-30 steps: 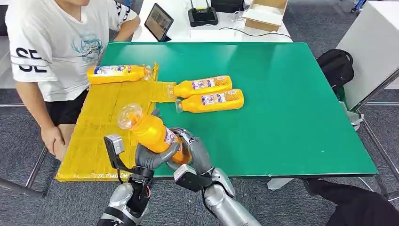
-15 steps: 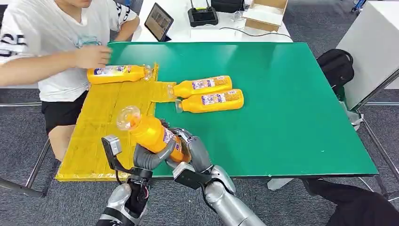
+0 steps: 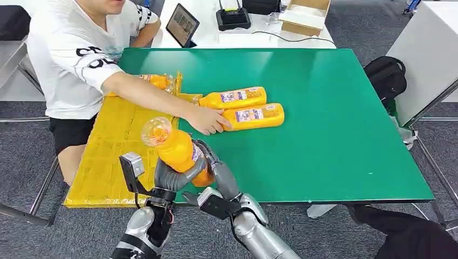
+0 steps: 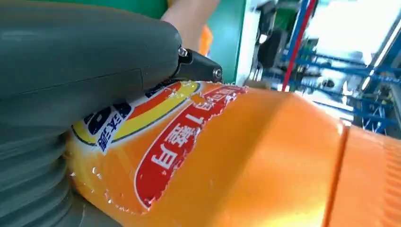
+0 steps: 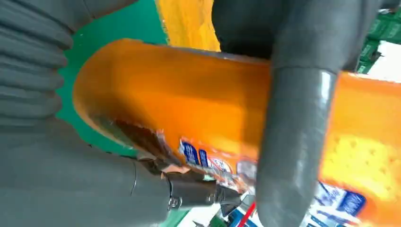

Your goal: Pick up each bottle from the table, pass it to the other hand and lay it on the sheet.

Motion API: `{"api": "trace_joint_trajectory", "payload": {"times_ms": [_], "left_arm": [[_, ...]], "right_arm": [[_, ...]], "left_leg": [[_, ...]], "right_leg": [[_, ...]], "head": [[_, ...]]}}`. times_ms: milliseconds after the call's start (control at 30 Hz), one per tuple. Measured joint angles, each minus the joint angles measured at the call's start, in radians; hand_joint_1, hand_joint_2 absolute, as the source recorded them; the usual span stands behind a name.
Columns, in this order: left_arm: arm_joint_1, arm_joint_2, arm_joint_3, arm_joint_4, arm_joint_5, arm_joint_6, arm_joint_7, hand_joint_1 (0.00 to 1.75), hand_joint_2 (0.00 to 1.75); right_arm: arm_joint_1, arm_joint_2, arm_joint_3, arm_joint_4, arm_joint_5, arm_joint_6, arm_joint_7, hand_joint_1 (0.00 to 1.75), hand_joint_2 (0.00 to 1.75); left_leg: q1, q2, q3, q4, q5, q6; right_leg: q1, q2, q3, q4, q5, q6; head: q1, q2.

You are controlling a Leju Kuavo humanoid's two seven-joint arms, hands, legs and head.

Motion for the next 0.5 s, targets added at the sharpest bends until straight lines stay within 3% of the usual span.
{"api": "trace_joint_trajectory", "payload": {"times_ms": [233,500], "left_arm": [[-0.045,0.006,0.042,0.002,-0.175,0.236,-0.093,1.75,1.75],[-0.154,0.044,0.18,0.089,-0.412,0.518,-0.147,1.75,1.75]], "right_arm": [[0.037,-0.006,-0.013,-0.135,-0.034,0.006,0.003,0.0,0.0],[0.089,-0.009,-0.048,-0.348,-0.091,-0.082,-0.006,0.0,0.0]], "left_leg": [[0.0,0.0,0.0,0.0,0.0,0.0],[0.0,0.0,0.0,0.0,0.001,0.0]], "right_leg": [[0.0,0.0,0.0,0.0,0.0,0.0],[0.0,0.0,0.0,0.0,0.0,0.0]], "head": [[0.0,0.0],[0.0,0.0]]}}
